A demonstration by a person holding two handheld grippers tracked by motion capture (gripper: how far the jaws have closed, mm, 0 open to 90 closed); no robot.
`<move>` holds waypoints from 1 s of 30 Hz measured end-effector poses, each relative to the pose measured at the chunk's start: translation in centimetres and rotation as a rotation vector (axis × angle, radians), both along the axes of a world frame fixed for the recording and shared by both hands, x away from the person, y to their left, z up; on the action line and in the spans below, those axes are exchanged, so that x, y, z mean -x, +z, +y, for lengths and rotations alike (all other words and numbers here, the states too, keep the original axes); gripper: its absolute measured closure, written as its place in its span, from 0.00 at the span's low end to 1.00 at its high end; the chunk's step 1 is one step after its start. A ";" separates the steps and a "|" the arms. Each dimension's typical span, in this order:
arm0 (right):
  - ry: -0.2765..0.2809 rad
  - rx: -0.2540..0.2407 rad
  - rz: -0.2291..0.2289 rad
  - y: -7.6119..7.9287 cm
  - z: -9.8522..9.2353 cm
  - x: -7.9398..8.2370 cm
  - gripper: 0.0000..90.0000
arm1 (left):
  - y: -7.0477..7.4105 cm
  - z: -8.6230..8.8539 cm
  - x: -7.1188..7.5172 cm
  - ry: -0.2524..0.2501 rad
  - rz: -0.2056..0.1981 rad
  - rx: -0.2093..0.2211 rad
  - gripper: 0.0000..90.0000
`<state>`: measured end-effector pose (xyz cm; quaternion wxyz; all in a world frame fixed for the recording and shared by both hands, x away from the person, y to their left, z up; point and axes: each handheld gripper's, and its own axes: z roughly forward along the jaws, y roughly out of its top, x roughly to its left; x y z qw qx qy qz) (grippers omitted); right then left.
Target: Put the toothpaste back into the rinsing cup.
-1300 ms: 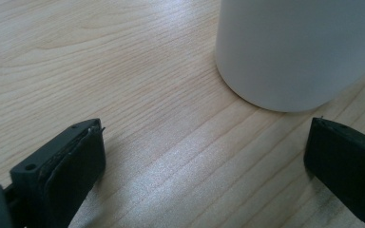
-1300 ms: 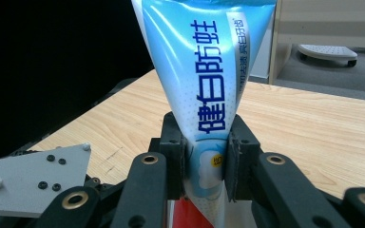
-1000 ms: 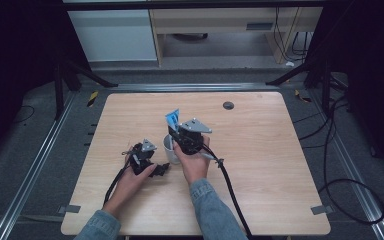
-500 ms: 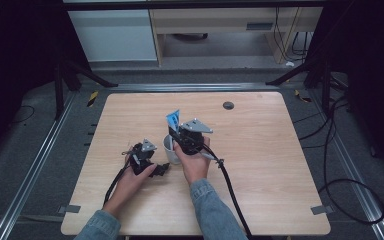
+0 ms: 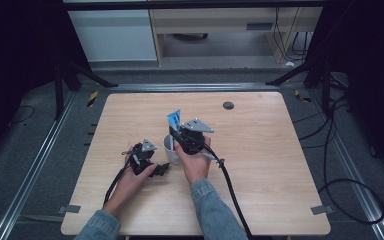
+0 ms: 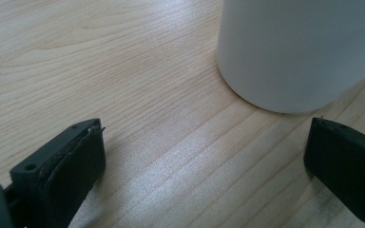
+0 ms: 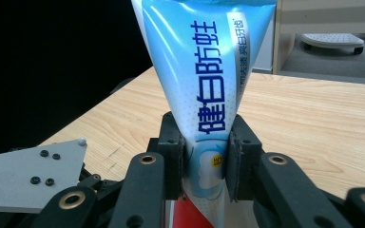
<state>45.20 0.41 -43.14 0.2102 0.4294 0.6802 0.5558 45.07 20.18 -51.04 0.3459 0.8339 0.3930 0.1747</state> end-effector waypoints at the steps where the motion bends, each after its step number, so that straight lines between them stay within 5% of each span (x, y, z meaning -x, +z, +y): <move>1: -0.002 -0.001 0.000 0.0 -0.1 0.0 0.80 | 0.0 0.0 0.0 0.000 0.000 0.000 0.00; 30: 0.000 0.012 0.027 0.2 -1.1 -0.5 0.76 | 0.0 0.0 0.0 -0.003 0.001 -0.003 0.00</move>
